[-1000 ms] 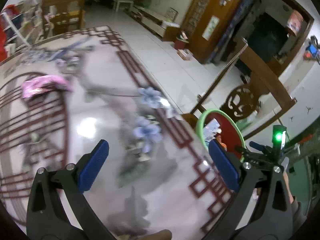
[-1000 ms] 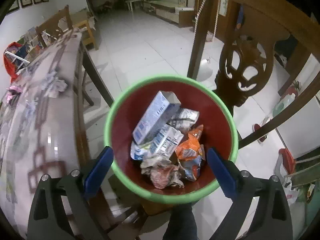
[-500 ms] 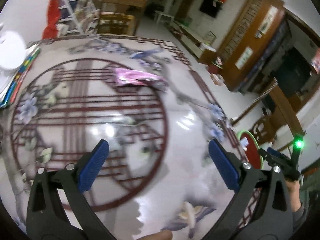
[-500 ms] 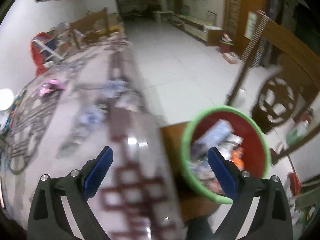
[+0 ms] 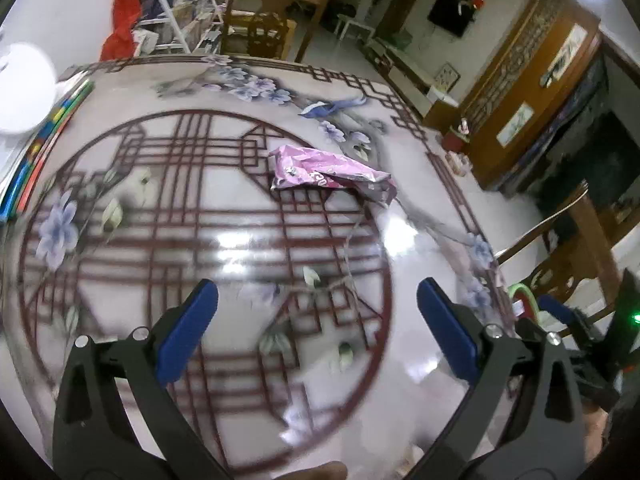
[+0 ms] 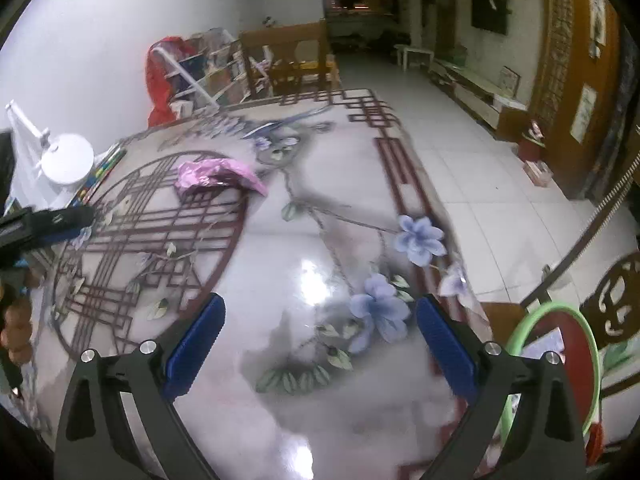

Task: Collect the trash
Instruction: 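Move the left tool back over the table to the pink snack wrapper, then grasp the pink snack wrapper with the left tool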

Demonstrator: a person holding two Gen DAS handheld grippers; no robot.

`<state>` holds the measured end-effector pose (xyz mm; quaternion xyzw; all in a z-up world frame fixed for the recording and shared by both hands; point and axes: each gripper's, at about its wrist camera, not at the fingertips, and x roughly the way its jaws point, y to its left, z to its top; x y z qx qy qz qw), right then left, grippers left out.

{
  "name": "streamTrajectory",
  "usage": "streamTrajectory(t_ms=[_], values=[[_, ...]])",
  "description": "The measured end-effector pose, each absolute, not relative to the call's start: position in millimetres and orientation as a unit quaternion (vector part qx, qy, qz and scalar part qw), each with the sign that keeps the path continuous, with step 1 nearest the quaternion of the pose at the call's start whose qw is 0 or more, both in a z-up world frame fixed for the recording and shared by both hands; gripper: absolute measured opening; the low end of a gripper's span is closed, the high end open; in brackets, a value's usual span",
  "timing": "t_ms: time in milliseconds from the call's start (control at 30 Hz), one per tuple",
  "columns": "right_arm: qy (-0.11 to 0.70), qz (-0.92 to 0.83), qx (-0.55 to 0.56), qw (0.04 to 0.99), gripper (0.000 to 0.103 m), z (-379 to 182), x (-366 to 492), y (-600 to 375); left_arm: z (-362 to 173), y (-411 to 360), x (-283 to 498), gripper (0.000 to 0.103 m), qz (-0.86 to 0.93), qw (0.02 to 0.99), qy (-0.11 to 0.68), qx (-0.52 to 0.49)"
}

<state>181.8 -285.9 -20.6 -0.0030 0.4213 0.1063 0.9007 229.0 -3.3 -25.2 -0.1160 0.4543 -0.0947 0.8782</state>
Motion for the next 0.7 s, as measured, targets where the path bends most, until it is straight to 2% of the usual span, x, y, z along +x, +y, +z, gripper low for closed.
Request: streamTrajectory(t_ms=[300, 700], values=[[0.431, 0.139, -0.022, 0.891, 0.093, -44, 216, -270, -54, -42, 300, 0.098, -0.121, 0.872, 0.472, -0.053], [0.438, 0.15, -0.034, 0.886, 0.093, -69, 265, -260, -87, -48, 368, 0.097, -0.147, 0.866, 0.477, -0.019]])
